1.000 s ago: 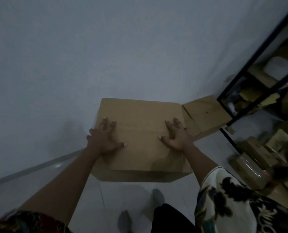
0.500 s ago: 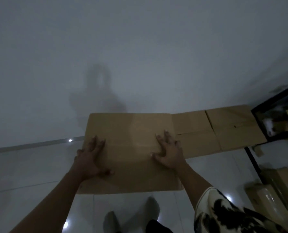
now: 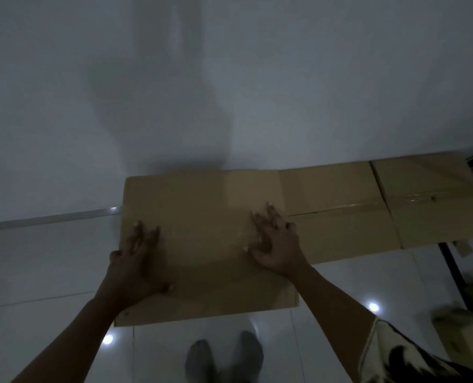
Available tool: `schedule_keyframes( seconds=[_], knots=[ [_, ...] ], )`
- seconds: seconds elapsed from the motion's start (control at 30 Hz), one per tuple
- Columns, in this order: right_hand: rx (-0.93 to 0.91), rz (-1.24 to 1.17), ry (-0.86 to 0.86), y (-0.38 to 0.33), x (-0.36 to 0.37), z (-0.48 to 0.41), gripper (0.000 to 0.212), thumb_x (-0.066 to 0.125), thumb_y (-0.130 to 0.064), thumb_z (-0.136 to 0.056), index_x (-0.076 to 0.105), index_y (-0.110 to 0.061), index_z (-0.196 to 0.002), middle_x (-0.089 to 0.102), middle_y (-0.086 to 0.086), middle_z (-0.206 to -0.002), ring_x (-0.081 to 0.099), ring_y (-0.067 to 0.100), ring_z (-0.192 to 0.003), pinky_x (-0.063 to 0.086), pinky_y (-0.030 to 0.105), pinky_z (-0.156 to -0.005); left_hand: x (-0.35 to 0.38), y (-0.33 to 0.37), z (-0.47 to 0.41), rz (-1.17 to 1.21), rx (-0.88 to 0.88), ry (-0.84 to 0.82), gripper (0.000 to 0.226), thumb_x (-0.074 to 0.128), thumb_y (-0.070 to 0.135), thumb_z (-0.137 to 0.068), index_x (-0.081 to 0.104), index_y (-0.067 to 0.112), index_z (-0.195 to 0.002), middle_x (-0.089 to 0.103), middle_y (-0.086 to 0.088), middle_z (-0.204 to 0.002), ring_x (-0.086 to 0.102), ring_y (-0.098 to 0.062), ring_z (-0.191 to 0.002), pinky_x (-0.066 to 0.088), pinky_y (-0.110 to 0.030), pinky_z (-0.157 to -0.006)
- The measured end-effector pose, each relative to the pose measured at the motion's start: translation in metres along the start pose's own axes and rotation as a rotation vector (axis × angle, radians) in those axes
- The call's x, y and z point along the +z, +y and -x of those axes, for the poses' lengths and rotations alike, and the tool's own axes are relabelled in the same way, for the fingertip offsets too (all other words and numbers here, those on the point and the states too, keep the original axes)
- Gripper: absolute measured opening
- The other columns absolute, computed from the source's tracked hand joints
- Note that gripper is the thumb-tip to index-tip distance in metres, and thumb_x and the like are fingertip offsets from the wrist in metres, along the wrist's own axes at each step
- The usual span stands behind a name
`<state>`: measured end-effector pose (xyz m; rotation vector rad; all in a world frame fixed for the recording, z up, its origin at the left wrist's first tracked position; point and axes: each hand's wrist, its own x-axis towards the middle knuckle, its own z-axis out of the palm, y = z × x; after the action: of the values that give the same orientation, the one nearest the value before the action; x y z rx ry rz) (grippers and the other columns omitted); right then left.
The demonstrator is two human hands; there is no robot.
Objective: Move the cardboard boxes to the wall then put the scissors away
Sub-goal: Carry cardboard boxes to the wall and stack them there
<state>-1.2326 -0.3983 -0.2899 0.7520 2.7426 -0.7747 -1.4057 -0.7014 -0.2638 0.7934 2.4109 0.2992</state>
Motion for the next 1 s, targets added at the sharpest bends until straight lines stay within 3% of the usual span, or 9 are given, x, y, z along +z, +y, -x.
schedule_keyframes(
  seconds=[0.37,0.5,0.6,0.7,0.87,1.0],
  knots=[
    [-0.056,-0.035,0.019,0.035,0.061,-0.062,0.089,0.041,-0.077,-0.069,0.018,-0.045,-0.149,0.004,-0.004,-0.164,0.022,0.029,-0.147,0.024,0.054,-0.113,0.064,-0.032,-0.058,0.030,-0.033,0.011,0.135,0.052,0.087,-0.040,-0.001,0.036,-0.153,-0.018,-0.006,-0.161,0.015,-0.036,-0.146,0.025,-0.052,-0.108],
    [-0.048,-0.018,0.014,0.047,0.082,-0.077,0.091,0.042,-0.079,-0.070,0.019,-0.044,-0.151,0.005,-0.005,-0.164,0.027,0.037,-0.144,0.027,0.054,-0.111,0.083,-0.044,-0.075,0.043,-0.061,-0.016,0.136,0.053,0.089,-0.036,-0.009,0.046,-0.149,-0.025,0.001,-0.159,0.018,-0.043,-0.142,0.028,-0.054,-0.109],
    [-0.020,-0.004,-0.011,0.055,0.094,-0.085,0.091,0.040,-0.082,-0.069,0.012,-0.051,-0.149,-0.001,-0.011,-0.163,0.026,0.039,-0.143,0.025,0.052,-0.110,0.094,-0.050,-0.085,0.057,-0.055,-0.022,0.138,0.068,0.083,-0.041,-0.010,0.047,-0.149,-0.025,0.001,-0.159,0.017,-0.044,-0.142,0.028,-0.055,-0.110],
    [-0.013,-0.018,-0.064,0.061,0.107,-0.090,0.091,0.037,-0.084,-0.068,0.006,-0.055,-0.148,-0.007,-0.016,-0.162,0.020,0.039,-0.144,0.022,0.054,-0.109,0.107,-0.057,-0.092,0.044,-0.050,-0.022,0.137,0.084,0.064,-0.050,-0.006,0.041,-0.152,-0.024,0.000,-0.159,0.018,-0.045,-0.141,0.027,-0.055,-0.110],
    [0.004,-0.036,-0.142,0.064,0.119,-0.099,0.097,0.034,-0.089,-0.063,-0.004,-0.055,-0.146,-0.016,-0.016,-0.161,0.006,0.039,-0.147,0.014,0.060,-0.113,0.121,-0.064,-0.106,0.030,-0.055,-0.030,0.137,0.086,0.060,-0.051,-0.003,0.037,-0.153,-0.022,-0.004,-0.160,0.012,-0.039,-0.146,0.023,-0.055,-0.111],
    [0.043,0.004,-0.191,0.068,0.126,-0.103,0.110,0.035,-0.092,-0.059,-0.003,-0.047,-0.152,-0.020,-0.012,-0.161,0.001,0.040,-0.147,0.011,0.062,-0.113,0.128,-0.072,-0.119,0.029,-0.064,-0.051,0.140,0.080,0.073,-0.043,-0.008,0.046,-0.149,-0.025,0.006,-0.158,0.015,-0.044,-0.143,0.028,-0.060,-0.108]
  ],
)
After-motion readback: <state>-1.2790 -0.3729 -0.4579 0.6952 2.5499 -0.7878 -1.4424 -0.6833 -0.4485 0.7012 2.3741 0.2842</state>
